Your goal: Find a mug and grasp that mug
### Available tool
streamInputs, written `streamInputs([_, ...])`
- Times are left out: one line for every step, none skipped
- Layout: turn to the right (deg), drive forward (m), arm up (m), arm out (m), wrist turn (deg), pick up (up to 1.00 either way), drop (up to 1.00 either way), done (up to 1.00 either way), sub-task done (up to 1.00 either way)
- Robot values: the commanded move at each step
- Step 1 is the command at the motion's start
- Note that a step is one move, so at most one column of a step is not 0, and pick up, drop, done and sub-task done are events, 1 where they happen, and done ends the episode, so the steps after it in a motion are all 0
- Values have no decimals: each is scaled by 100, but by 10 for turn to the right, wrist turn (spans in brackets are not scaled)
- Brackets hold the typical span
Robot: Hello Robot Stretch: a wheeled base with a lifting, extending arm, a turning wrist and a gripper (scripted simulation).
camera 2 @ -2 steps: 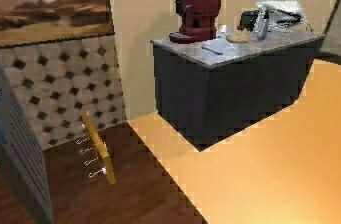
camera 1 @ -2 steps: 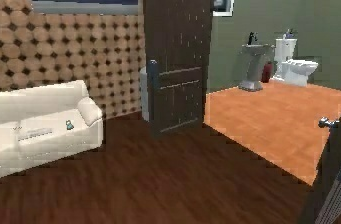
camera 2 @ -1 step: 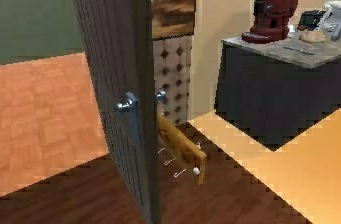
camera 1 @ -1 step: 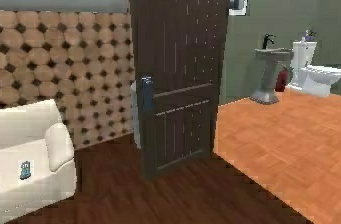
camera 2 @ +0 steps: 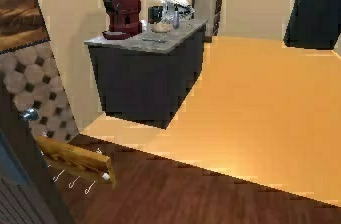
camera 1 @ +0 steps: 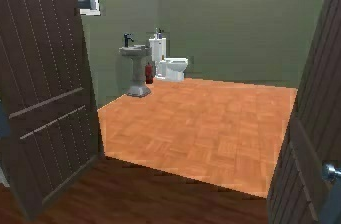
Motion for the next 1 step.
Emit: streamInputs([0,100,0,0,0,0,0,0,0])
